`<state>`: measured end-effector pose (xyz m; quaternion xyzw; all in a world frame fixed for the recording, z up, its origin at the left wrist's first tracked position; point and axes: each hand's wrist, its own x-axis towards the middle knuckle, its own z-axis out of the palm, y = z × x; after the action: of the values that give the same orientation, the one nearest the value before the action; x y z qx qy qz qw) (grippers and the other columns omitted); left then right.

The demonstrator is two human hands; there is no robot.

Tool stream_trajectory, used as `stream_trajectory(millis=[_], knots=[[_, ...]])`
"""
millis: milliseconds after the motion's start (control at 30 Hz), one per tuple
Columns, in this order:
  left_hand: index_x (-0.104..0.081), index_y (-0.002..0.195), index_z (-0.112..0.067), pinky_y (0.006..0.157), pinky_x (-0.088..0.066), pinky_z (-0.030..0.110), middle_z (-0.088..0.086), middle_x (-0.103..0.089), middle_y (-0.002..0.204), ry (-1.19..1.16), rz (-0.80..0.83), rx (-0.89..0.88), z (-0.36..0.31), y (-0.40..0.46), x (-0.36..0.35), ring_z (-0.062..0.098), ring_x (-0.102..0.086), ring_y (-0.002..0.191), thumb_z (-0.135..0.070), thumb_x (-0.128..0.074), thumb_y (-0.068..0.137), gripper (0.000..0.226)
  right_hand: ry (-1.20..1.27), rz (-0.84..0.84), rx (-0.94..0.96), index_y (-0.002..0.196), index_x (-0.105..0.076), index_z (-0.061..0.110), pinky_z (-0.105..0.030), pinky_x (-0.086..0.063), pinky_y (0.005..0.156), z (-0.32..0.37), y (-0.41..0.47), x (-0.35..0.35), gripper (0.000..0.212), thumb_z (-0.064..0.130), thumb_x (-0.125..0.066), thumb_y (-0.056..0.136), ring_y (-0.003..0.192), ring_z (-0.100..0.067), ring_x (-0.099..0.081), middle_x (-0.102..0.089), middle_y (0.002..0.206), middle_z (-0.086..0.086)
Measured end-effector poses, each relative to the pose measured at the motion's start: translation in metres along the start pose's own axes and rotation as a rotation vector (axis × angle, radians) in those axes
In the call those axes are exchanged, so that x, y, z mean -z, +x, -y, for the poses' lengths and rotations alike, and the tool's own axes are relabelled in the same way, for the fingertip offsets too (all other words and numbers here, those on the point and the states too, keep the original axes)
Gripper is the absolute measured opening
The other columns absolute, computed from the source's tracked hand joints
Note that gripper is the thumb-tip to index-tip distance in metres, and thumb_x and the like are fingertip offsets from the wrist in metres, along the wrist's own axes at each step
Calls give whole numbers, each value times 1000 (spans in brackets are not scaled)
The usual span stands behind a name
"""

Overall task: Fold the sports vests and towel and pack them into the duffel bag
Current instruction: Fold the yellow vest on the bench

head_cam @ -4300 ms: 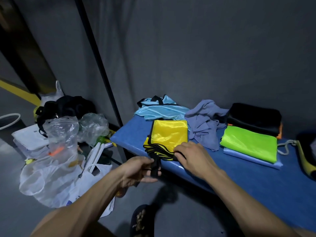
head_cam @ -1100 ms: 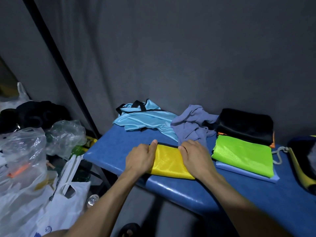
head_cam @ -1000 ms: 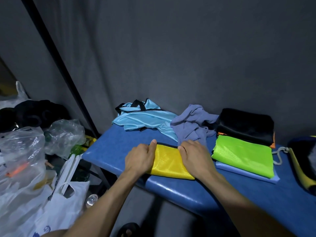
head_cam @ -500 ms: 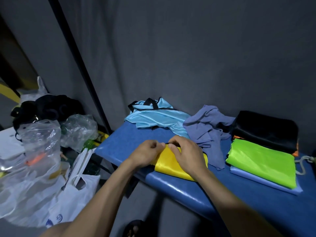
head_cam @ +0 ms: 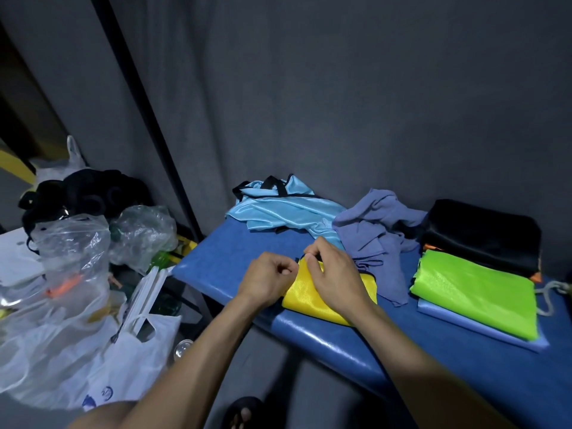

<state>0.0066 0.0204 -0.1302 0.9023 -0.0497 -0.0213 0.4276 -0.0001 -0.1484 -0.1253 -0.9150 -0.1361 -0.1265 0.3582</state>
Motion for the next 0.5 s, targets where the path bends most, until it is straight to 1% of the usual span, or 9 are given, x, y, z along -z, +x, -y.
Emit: stream_trajectory(millis=[100,133,167,200,233,300,367,433,500], knots=[[-70,77,-7,59,-41,30,-6,-50,62,0,28,-30,1,-4,0,9,-40,62,-20,-58,84,19,-98,33,-16,88,-42,20,-48,-46,66,1,1,-2,20,30,-44,104,74,-24,-55,-61,81,2],[-70,77,-7,60,-44,33,-8,-55,63,-25,65,-34,2,-6,3,10,-43,62,-23,-56,83,22,-110,37,-23,87,-42,20,-47,-46,64,1,1,-2,21,31,-44,104,73,-24,-55,-60,79,1],[-73,79,-10,63,-50,35,-9,-63,66,-52,100,-33,3,-9,8,10,-51,63,-25,-56,85,22,-117,41,-30,88,-42,19,-47,-45,63,2,1,-2,21,32,-44,105,72,-24,-55,-60,78,1],[-77,83,-16,68,-54,33,-9,-72,73,-73,125,-23,3,-12,14,10,-61,67,-24,-60,88,19,-125,44,-35,88,-42,19,-46,-45,63,2,1,-1,21,32,-44,105,72,-24,-55,-60,78,1],[-79,87,-20,71,-55,30,-8,-75,77,-83,127,-13,4,-15,20,9,-66,71,-23,-64,90,15,-132,44,-38,88,-42,20,-45,-44,62,2,1,-2,21,32,-43,105,72,-24,-55,-60,78,1],[-79,86,-17,68,-52,25,-8,-72,72,-85,115,18,6,-21,29,7,-63,67,-24,-74,91,9,-142,37,-33,88,-41,20,-43,-41,61,3,1,-2,22,32,-42,106,70,-25,-54,-59,77,1],[-78,82,-11,60,-48,21,0,-65,66,-161,150,67,8,-27,34,7,-59,59,-23,-78,90,14,-144,26,-33,88,-41,20,-42,-39,60,5,-1,-2,22,32,-42,106,69,-24,-54,-58,76,2],[-77,80,-10,57,-46,18,6,-60,66,-263,152,94,4,-33,33,7,-56,55,-15,-77,90,11,-124,14,-47,89,-42,20,-42,-41,61,6,-2,-2,21,32,-42,106,70,-23,-54,-59,77,3],[-77,79,-10,56,-44,17,6,-60,62,-317,115,97,-2,-35,30,6,-54,53,-6,-75,90,12,-59,6,-67,90,-44,20,-42,-43,64,7,-3,-1,20,32,-44,106,71,-20,-54,-59,78,5]])
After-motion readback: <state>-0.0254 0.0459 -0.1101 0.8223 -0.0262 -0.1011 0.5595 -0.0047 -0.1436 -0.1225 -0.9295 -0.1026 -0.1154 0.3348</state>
